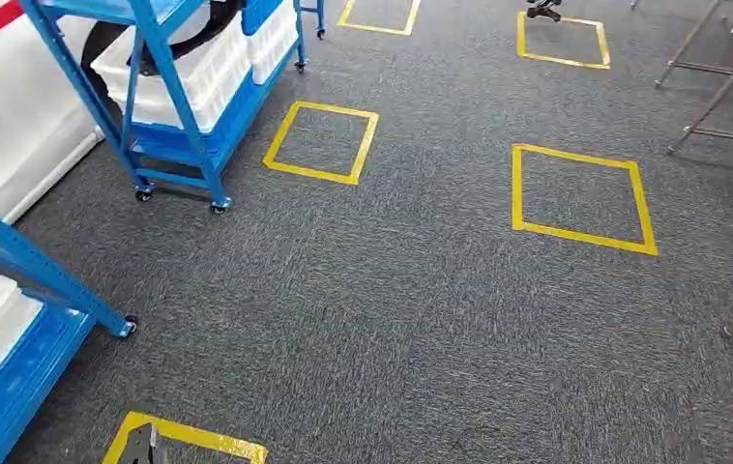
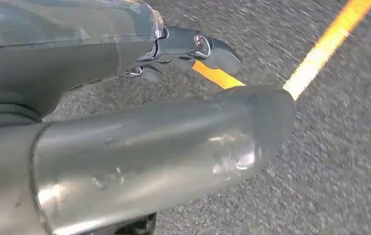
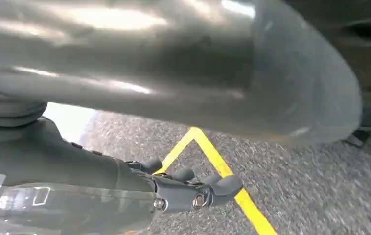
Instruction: Take the parts from the cabinet and place them on the table.
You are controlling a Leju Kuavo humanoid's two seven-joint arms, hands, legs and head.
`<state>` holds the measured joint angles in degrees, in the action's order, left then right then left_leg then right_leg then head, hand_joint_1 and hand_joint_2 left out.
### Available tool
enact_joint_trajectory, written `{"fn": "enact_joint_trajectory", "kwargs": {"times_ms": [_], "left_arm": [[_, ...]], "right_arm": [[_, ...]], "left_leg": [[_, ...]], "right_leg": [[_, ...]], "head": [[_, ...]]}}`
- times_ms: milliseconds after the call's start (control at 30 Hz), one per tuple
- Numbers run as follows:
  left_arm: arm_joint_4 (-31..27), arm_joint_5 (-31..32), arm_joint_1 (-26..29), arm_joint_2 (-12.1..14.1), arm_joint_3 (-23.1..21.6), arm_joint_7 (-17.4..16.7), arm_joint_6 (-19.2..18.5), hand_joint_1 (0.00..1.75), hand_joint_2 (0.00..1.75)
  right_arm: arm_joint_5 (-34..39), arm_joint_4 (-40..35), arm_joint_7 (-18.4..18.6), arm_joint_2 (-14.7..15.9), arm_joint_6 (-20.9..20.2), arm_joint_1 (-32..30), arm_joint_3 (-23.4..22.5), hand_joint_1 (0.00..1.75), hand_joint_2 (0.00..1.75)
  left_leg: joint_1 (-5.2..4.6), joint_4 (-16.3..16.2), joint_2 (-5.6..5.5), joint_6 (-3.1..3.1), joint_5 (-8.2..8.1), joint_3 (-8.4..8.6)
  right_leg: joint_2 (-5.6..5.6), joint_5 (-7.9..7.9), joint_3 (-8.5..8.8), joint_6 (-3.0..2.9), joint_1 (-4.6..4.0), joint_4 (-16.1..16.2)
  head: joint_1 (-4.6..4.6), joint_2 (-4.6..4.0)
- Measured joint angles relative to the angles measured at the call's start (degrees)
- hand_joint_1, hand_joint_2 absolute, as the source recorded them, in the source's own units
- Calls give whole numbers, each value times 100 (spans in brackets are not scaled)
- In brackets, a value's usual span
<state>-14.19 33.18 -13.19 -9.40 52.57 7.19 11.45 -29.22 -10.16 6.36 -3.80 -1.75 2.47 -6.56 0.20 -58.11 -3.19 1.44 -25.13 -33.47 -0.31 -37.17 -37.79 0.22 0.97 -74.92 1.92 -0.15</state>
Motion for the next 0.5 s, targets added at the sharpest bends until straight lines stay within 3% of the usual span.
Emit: {"fn": "enact_joint_trajectory", "kwargs": {"times_ms": [67, 100, 133, 167, 267, 300, 333, 367, 433, 467, 500], "left_arm": [[0, -4, 16, 0, 0, -15, -2, 0, 0], [0, -4, 14, -4, 0, -15, -4, 0, 0], [2, -7, 14, -24, 0, -15, -13, 0, 0], [0, -7, -7, -24, 0, -15, -15, 0, 0], [0, -15, 29, -20, 0, -20, -15, 0, 0], [0, -15, 35, -4, 0, -22, -9, 0, 0], [0, -17, 38, 7, 0, -22, -4, 0, 0], [2, -17, 20, 4, 0, -24, -4, 0, 0], [2, -20, -1, 2, 0, -31, -9, 0, 0], [2, -22, 9, 7, 0, -33, -11, 0, 0], [2, -24, 21, 11, 0, -44, -18, 0, 0]], "right_arm": [[-17, 0, 11, 2, 0, -3, 0, 0, 0], [-17, 0, 13, 2, 0, -3, 0, 0, 0], [-20, 2, 15, 2, 2, -16, 0, 0, 0], [-20, 4, 15, 0, 4, -19, 0, 0, 0], [-22, 2, 15, 0, 4, 33, -2, 0, 0], [-22, 2, 15, 0, 4, 35, 0, 0, 0], [-22, 2, 18, 2, 2, 24, 0, 0, 0], [-22, 2, 15, 4, 0, 7, 0, 0, 0], [-35, 7, 20, 11, 0, -27, -2, 0, 0], [-44, 9, 22, 18, 0, -25, -2, 0, 0], [-48, 9, 22, 28, 0, -20, -2, 0, 0]], "left_leg": [[-14, -11, -184, 0, 3, 12], [-9, -12, -261, -3, 5, 18], [0, -10, -321, -25, 17, 2], [-4, -25, -396, -53, 26, -24], [45, 46, -618, -171, 88, -54], [14, 10, -604, -189, 72, -74], [-26, -126, -215, -193, -38, -124], [-21, -437, 14, -210, -252, -277], [21, -1284, 203, -261, -652, -676], [46, -1604, 235, -293, -740, -826], [62, -1634, 258, -317, -683, -835]], "right_leg": [[101, 543, 308, -107, -60, 747], [293, 832, 536, -165, -98, 1275], [668, 862, 657, -228, -115, 1582], [653, 873, 674, -225, -103, 1675], [449, 887, 700, -257, -143, 1705], [343, 956, 756, -278, -51, 1851], [231, 972, 808, -278, -77, 1916], [143, 977, 821, -305, -85, 1923], [-78, 950, 819, -336, -121, 1909], [-178, 936, 816, -336, -122, 1902], [-258, 924, 814, -326, -115, 1888]], "head": [[0, 0], [0, 0], [0, 0], [0, 0], [0, 0], [2, 0], [0, 0], [0, 0], [0, 0], [2, 0], [0, 0]]}}
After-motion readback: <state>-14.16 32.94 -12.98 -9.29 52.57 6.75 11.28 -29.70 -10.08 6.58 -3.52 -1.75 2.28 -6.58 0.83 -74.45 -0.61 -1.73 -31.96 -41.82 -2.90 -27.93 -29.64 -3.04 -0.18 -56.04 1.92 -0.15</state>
